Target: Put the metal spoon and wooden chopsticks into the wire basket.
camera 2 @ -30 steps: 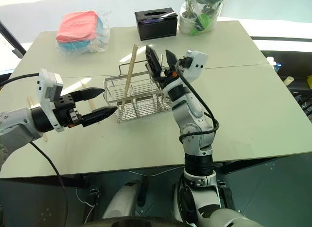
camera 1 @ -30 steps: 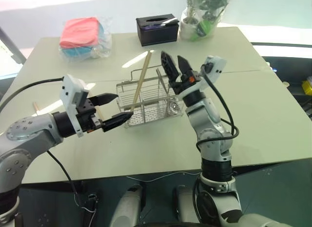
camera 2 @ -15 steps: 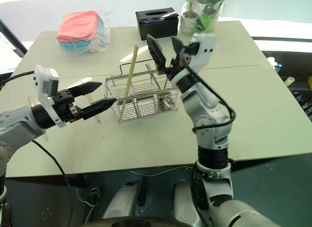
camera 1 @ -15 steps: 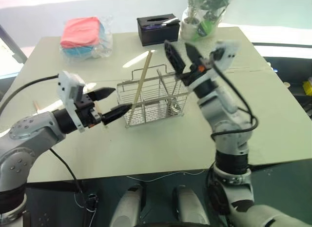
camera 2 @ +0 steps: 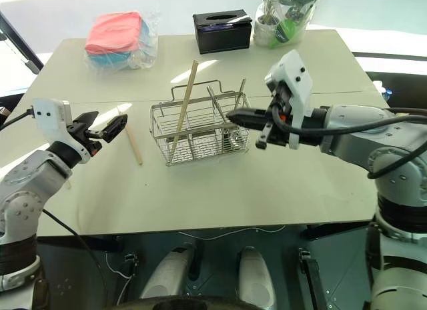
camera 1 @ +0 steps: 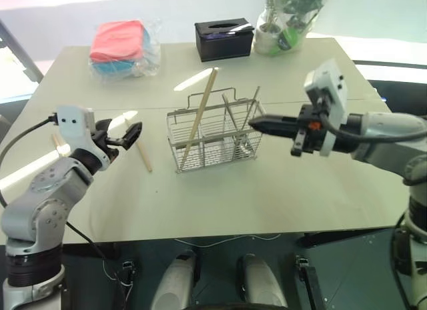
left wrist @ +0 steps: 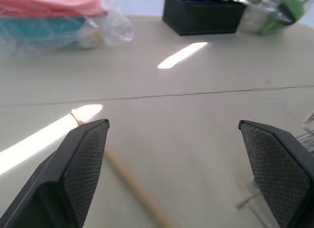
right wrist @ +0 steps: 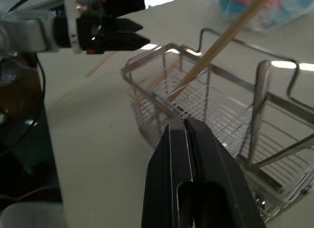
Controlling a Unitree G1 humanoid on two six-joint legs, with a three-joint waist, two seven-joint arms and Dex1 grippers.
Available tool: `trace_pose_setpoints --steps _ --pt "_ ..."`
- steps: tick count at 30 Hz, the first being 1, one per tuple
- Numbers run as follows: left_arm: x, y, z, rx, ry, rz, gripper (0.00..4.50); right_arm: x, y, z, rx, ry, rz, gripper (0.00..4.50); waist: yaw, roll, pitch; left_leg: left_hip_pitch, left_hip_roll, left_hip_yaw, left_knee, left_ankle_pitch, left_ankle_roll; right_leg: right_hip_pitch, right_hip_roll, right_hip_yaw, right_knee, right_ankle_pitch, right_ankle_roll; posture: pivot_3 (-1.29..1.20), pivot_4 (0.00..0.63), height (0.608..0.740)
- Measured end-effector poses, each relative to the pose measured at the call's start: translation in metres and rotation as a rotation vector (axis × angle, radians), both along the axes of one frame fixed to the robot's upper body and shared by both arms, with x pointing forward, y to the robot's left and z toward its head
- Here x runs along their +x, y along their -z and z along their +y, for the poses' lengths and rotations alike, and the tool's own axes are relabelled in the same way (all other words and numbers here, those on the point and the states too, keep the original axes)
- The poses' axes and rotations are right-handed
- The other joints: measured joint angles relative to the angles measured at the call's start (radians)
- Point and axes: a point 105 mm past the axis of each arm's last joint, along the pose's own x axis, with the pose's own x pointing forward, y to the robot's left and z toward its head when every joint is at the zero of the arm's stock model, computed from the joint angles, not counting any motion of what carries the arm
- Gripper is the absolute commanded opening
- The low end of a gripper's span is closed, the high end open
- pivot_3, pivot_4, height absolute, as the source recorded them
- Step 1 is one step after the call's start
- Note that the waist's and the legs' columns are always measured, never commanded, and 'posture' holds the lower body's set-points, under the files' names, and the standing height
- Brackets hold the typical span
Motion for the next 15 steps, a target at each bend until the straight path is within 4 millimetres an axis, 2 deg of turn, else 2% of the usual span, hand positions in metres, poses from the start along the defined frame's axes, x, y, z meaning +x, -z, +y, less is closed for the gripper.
trace_pose_setpoints --steps 6,9,15 --pt "0.0 0.018 0.007 -0.12 -0.1 0.087 4.5 -0.012 0.002 -0.004 -0.049 -0.08 0.047 0.04 0.002 -0.001 0.0 -0.003 0.0 -0.001 0.001 0.001 0.001 -0.002 0.001 -0.001 0.0 0.0 0.001 0.0 0.15 0.74" --pt "0.001 0.024 0.004 -0.162 -0.144 0.113 4.5 -0.021 0.003 -0.006 -0.073 -0.143 0.079 0.04 0.005 -0.001 0.0 -0.003 0.0 -0.001 0.002 0.001 0.001 -0.002 0.0 -0.002 0.0 0.0 0.001 0.0 0.15 0.74" --pt "0.003 0.041 -0.003 -0.071 -0.232 0.178 4.5 -0.029 0.007 -0.006 -0.104 -0.206 0.117 0.04 0.016 -0.003 0.001 -0.004 0.0 0.0 0.003 0.0 0.0 -0.002 0.0 -0.002 0.0 0.001 0.0 0.0 0.15 0.74"
